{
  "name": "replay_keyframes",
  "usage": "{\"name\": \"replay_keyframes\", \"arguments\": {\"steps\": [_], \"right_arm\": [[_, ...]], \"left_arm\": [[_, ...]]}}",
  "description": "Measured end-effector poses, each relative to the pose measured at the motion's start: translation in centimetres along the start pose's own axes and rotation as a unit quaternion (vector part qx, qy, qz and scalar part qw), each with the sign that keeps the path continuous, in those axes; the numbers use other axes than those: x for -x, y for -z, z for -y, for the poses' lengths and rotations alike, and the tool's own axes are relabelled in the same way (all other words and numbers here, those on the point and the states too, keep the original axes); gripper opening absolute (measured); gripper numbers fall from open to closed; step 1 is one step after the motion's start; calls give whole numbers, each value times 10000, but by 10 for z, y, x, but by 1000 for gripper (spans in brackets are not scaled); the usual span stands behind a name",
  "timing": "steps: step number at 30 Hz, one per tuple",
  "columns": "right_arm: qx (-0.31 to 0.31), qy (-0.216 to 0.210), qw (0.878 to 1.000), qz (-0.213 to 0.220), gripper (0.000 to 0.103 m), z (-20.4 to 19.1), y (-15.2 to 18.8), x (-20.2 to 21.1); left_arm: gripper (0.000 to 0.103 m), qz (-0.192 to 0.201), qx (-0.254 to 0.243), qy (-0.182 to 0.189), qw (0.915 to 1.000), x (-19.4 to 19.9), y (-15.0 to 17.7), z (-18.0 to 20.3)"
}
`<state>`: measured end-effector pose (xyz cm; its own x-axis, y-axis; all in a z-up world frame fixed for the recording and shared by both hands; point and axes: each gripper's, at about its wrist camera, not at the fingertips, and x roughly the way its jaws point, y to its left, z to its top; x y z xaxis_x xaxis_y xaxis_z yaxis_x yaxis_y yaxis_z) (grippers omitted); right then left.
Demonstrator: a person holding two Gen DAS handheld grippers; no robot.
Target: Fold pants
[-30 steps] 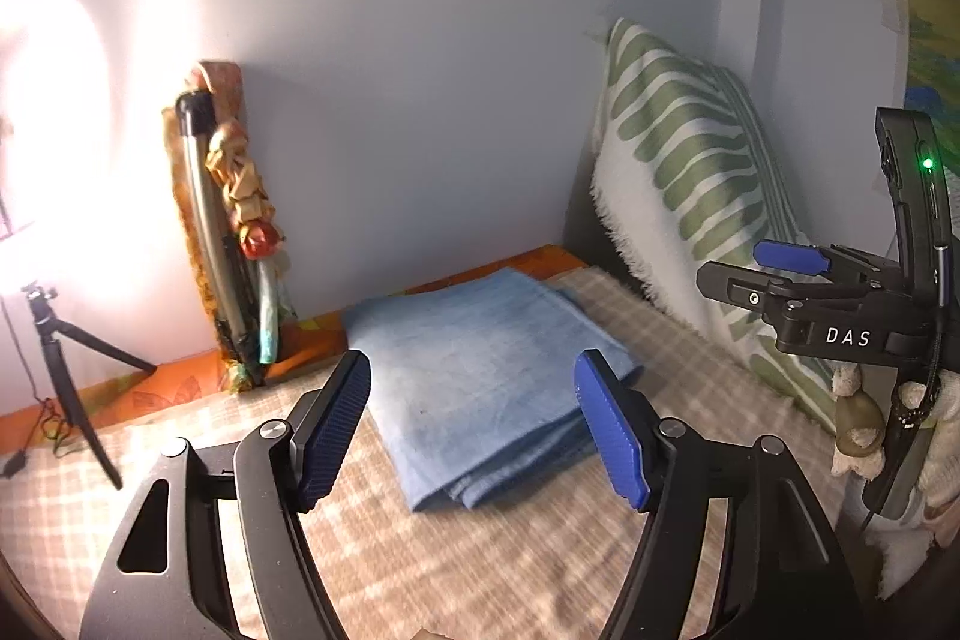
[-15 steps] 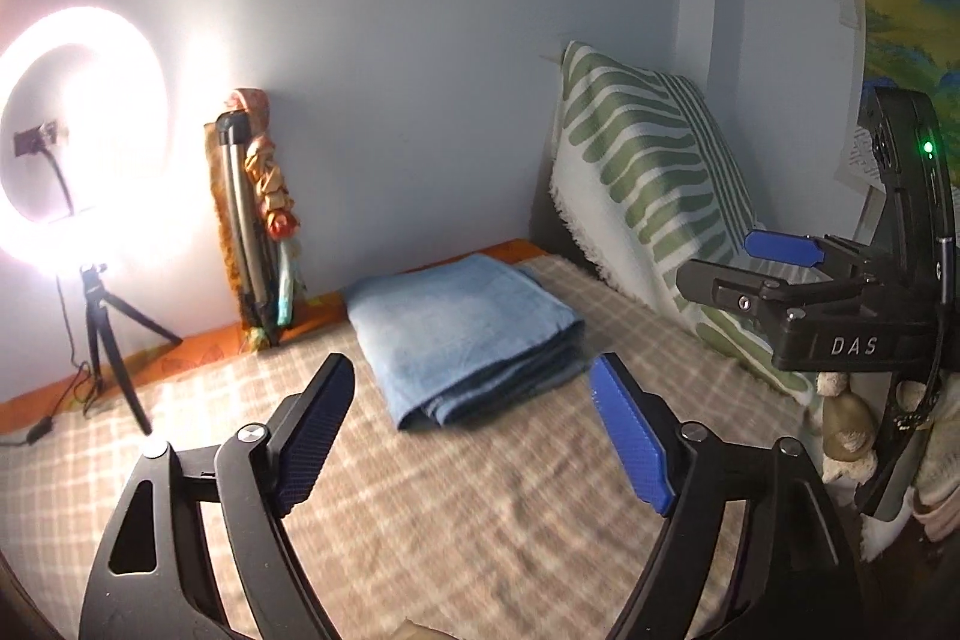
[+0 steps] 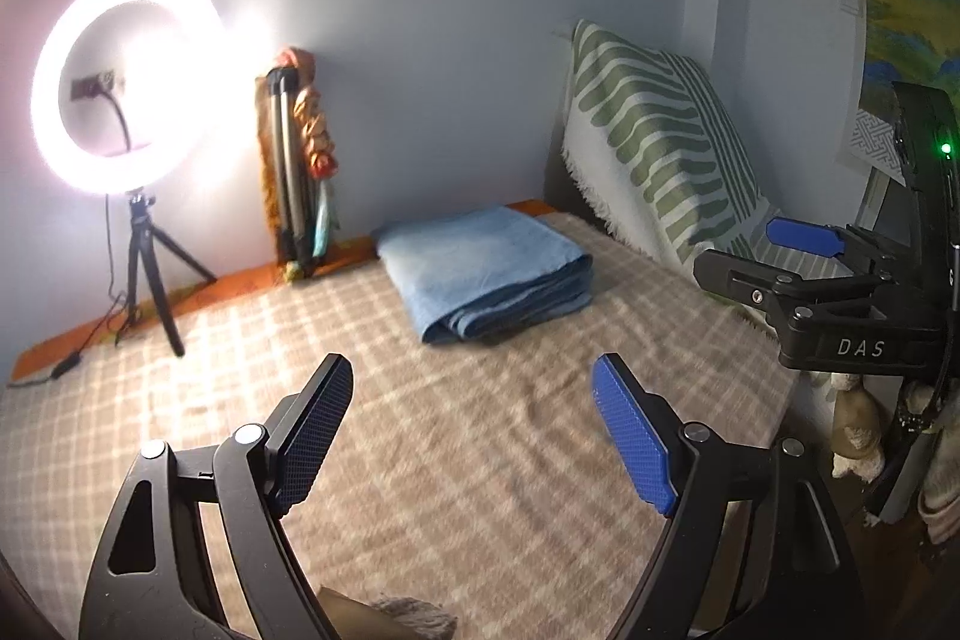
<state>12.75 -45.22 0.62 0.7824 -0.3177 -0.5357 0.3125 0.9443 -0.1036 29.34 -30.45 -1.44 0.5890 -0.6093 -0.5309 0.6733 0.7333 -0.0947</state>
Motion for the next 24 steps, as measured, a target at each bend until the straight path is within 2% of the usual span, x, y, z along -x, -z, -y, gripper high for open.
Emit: {"name": "replay_keyframes", "arguments": {"steps": [9,13,24], "right_arm": [[106,191,9998,-14,103,-26,19,6],[-47,174,9998,9,103,-30,25,11],[-436,510,9977,61,103,-35,49,29]], "left_arm": [[83,-20,-74,2,10000,9,17,-8],[83,-50,-150,5,9999,11,24,-9],[83,-159,-144,10,9998,20,45,-18]]}}
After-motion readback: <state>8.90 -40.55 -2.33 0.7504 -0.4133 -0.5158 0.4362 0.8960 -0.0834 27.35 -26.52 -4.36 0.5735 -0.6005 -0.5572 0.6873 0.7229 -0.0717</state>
